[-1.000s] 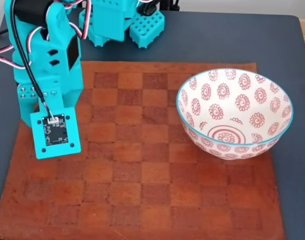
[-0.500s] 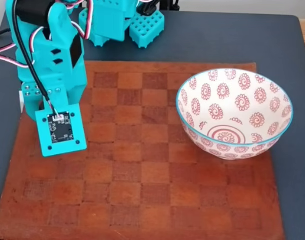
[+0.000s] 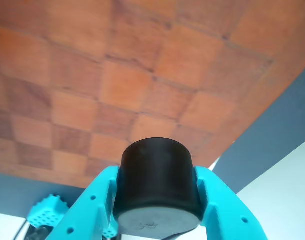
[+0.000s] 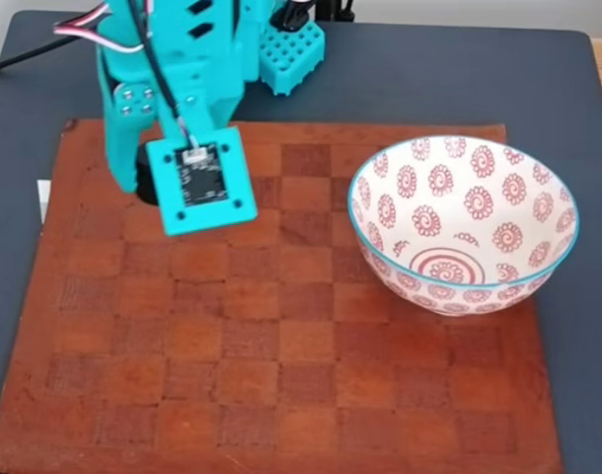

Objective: Grasp a black cylinder and put it in a bowl.

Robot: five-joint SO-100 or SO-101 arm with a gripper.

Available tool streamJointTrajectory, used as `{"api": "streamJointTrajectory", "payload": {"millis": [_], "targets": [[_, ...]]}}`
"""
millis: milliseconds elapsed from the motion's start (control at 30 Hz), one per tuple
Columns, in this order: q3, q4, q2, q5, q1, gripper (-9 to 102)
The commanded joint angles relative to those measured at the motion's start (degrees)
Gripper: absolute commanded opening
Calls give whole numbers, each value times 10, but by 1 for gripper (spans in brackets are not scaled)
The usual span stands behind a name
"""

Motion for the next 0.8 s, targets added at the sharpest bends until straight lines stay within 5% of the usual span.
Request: {"api": "streamJointTrajectory", "payload": {"millis": [0,367,767], "targets": [[-15,5,37,38,-55,15],[-25,5,38,150,-178,15],[-96,6,38,156,-200,15]]}}
